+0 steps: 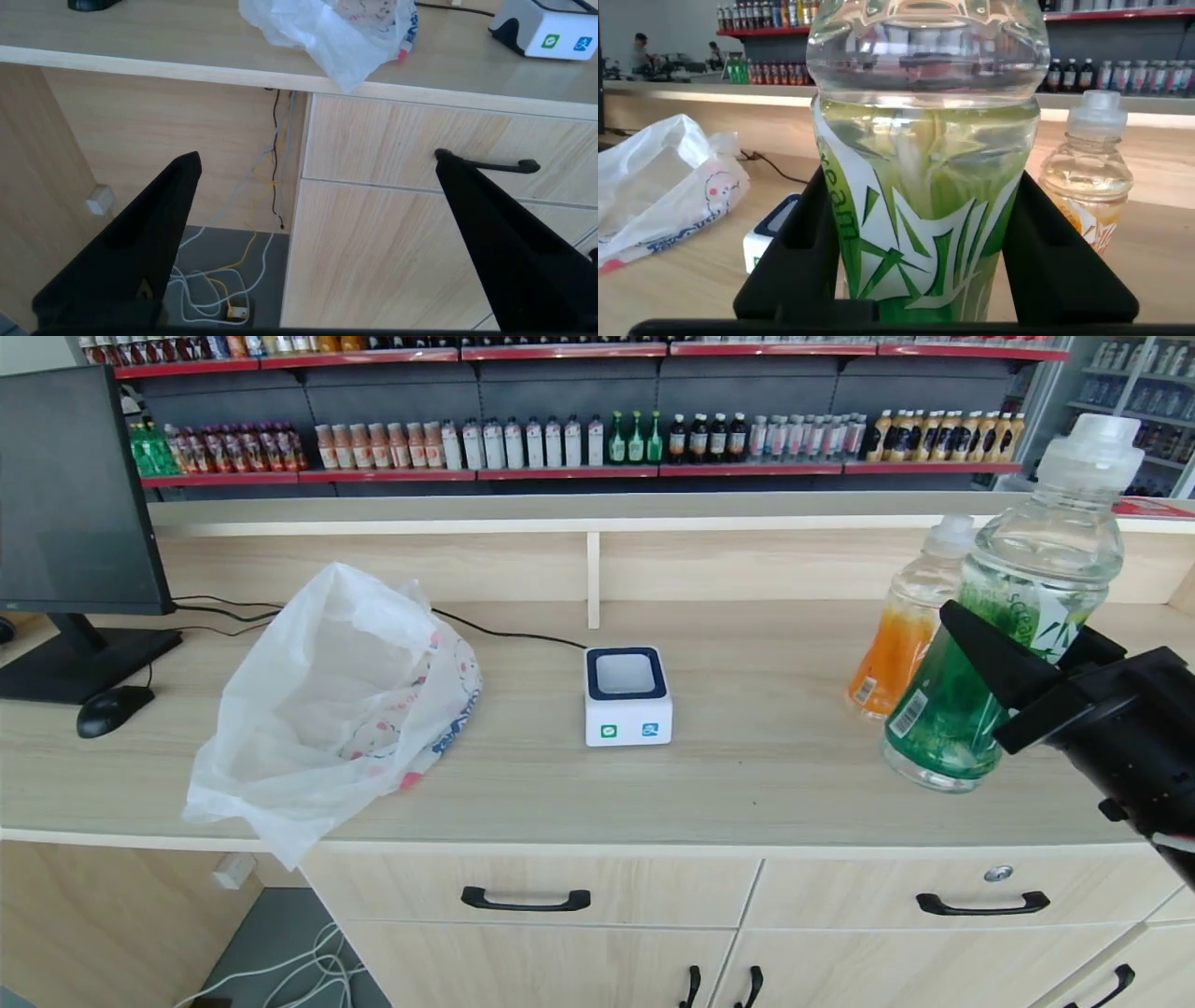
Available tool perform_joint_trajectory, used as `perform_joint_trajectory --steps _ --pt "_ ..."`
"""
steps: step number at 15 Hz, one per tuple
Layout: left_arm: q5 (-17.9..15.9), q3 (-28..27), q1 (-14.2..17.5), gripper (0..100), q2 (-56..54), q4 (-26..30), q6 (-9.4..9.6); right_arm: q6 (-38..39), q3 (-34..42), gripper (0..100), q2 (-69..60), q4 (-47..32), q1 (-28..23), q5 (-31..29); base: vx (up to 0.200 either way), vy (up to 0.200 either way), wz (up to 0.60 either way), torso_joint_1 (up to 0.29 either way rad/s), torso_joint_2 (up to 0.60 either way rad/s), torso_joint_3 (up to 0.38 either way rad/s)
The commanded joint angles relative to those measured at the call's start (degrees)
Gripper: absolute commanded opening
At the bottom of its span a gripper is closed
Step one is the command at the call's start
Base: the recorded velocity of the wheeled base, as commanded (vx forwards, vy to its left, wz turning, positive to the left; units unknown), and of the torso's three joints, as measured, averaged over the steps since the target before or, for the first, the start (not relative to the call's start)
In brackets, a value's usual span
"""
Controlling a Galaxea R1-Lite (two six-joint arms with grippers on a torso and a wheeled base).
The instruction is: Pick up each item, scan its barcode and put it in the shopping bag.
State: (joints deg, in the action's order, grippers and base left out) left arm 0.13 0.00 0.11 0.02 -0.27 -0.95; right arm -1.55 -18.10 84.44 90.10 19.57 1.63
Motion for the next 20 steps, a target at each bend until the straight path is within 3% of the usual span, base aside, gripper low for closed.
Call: perform_joint_trajectory --steps 1,11,17,20 --pt "0.04 0.00 -0.02 100 0.06 0.00 -0.02 -0.03 0.35 0 -0.86 -0.10 0.12 0.12 0.000 0.200 0.00 0.017 0.00 -0.002" --pt "0.04 0.00 -0.02 100 0.06 0.00 -0.02 -1.09 -0.27 0 -0.25 -0.10 0.65 0.48 0.000 0.200 0.00 0.003 0.00 0.003" --pt "0.04 0.00 -0.11 100 0.06 0.00 0.25 -3.64 -8.18 0 6.79 -0.10 0.47 1.88 0.000 0.000 0.00 0.000 0.00 0.000" --pt "0.04 0.00 -0.11 100 -0.02 0.00 0.25 -7.94 -10.90 0 10.21 -0.10 -1.55 8.74 0.000 0.000 0.00 0.000 0.00 0.000"
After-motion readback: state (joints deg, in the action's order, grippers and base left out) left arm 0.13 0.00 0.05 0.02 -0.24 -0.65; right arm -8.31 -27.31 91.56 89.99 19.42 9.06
